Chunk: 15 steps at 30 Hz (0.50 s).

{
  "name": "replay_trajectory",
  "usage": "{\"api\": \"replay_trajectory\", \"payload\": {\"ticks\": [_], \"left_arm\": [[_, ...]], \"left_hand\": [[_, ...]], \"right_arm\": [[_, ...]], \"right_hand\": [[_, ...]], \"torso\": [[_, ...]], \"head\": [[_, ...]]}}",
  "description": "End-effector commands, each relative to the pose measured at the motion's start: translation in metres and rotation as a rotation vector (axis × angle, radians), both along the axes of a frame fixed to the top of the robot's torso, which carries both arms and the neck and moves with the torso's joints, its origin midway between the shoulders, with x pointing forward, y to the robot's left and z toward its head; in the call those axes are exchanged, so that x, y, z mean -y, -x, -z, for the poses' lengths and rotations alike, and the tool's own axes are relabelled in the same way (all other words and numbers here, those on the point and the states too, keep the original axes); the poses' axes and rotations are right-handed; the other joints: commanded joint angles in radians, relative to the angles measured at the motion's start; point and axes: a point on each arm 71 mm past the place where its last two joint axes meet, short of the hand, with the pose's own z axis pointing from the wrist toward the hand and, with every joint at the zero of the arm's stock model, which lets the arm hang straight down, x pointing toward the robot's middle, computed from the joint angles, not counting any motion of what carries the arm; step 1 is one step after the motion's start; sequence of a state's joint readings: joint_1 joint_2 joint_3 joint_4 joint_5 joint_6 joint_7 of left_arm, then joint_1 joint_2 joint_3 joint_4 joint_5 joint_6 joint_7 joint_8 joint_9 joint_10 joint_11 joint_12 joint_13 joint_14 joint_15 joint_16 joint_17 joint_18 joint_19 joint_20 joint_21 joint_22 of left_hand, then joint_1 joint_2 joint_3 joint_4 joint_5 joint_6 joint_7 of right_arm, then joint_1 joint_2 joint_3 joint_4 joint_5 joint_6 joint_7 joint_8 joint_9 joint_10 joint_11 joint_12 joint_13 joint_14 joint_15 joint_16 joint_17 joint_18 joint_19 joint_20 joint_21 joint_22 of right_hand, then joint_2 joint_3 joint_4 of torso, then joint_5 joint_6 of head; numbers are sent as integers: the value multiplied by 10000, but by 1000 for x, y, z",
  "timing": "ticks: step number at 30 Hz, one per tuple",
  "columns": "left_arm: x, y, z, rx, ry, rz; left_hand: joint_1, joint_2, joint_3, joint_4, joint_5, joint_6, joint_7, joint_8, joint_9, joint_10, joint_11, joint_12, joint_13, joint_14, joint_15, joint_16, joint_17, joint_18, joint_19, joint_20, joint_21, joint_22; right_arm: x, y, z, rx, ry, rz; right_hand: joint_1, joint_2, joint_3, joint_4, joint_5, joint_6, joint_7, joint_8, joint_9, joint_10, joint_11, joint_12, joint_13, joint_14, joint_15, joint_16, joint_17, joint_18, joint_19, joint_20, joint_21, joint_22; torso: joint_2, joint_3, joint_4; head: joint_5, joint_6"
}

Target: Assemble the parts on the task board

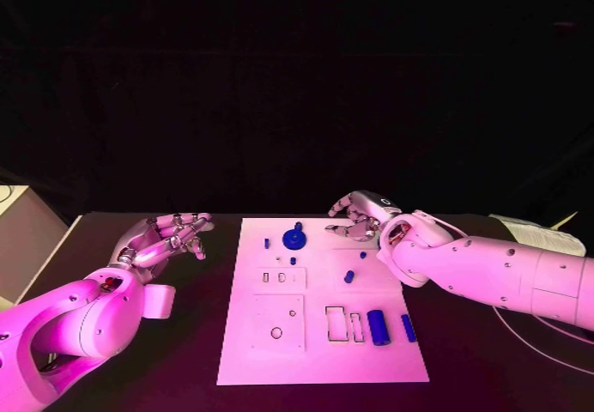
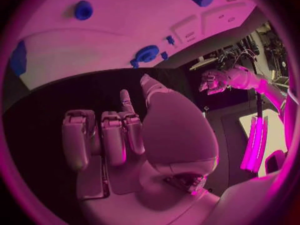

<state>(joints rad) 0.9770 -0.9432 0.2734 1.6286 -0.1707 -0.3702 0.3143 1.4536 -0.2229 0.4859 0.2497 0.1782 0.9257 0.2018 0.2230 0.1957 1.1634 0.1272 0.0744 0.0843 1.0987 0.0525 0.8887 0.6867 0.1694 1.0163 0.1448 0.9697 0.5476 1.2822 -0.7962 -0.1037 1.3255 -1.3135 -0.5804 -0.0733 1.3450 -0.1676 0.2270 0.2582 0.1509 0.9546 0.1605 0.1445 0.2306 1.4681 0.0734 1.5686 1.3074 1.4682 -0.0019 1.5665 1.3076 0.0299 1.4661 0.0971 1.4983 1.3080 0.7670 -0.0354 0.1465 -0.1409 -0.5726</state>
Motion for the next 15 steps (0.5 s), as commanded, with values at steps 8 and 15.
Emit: {"api": "replay_trajectory", "payload": {"ticks": [8,15], "left_arm": [[4,0,0,63,98,205],[5,0,1,50,123,247]], "left_hand": [[-69,0,61,-3,-57,-72,-32,58,15,-52,9,-42,7,-98,-6,53,-15,143,-57,-9,37,10],[-69,0,61,-3,-57,-72,-32,58,15,-52,9,-42,7,-98,-6,53,-15,143,-57,-9,37,10]], "right_arm": [[48,3,-4,-716,-228,-937],[85,2,2,-1275,-215,-422]], "right_hand": [[1179,-351,278,-538,134,51,37,-80,-43,1026,85,22,2634,1026,20,43,2632,-89,705,48,45,1893],[1252,-366,304,-571,163,57,31,-84,-47,1026,86,22,2634,1026,3,43,2632,-74,681,39,-2,1844]], "torso": [[-58,47,-99],[-54,39,-96]], "head": [[-123,7],[-157,7]]}}
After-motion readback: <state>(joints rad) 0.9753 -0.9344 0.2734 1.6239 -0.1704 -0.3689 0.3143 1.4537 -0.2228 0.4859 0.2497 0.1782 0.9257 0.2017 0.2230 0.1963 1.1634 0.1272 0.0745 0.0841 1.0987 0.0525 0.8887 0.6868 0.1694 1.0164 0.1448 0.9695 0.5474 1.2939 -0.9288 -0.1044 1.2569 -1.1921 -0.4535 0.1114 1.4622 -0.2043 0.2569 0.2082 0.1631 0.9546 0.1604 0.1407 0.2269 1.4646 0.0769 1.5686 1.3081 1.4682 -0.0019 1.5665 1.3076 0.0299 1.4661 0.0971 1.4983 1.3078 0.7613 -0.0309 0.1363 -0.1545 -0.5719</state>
